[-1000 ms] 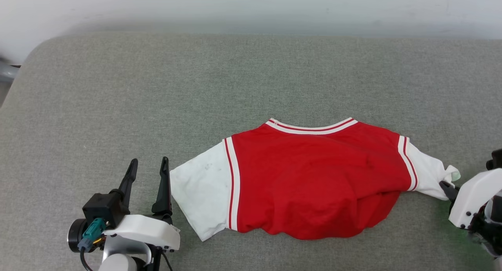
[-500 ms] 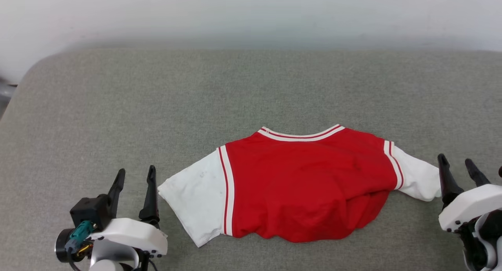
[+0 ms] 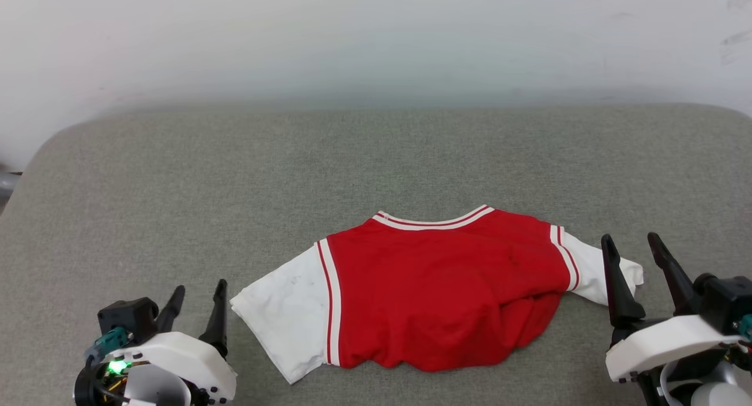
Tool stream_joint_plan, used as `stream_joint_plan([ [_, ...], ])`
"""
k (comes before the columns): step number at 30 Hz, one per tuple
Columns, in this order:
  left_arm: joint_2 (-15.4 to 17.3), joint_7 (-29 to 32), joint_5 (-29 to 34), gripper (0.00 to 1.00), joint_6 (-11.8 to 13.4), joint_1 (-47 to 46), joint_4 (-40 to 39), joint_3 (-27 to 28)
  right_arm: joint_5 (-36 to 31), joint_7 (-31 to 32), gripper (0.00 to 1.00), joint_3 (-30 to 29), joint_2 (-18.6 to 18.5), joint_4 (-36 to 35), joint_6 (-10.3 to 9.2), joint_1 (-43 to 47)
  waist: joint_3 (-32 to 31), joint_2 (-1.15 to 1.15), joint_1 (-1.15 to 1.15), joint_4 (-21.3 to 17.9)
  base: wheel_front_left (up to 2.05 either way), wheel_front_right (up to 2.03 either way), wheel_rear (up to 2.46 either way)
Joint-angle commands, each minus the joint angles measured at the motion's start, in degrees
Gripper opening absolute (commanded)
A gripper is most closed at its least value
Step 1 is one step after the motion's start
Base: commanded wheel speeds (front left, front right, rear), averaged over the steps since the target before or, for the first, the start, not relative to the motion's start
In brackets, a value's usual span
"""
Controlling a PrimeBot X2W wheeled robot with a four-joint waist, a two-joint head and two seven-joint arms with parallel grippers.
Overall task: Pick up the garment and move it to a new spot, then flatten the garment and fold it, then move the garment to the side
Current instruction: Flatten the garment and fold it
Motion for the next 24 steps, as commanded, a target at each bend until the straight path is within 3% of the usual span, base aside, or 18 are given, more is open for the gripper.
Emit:
stream_joint_plan([
  [1, 0.5, 2.1, -1.0, 1.00, -0.8, 0.4, -0.4, -0.4, -0.2, 0.6, 1.00, 0.4, 0.2, -1.3, -0.04, 1.5, -0.7, 0.00, 0.01, -0.5, 0.00, 0.00, 0.00],
  [14, 6.7, 28.9, -9.7, 1.00, -5.2, -8.1, 4.1, -4.1, 1.5, 2.4, 1.00, 4.6, 0.5, -8.5, -0.04, 2.9, 2.5, 0.00, 0.01, -3.4, 0.00, 0.00, 0.00],
  [24, 9.6, 39.0, -12.1, 1.00, -5.9, -13.0, 13.5, -7.1, 3.4, 1.1, 1.00, 4.7, 0.6, -6.9, -0.04, 0.7, 7.4, 0.00, 0.01, -5.4, 0.00, 0.00, 0.00],
])
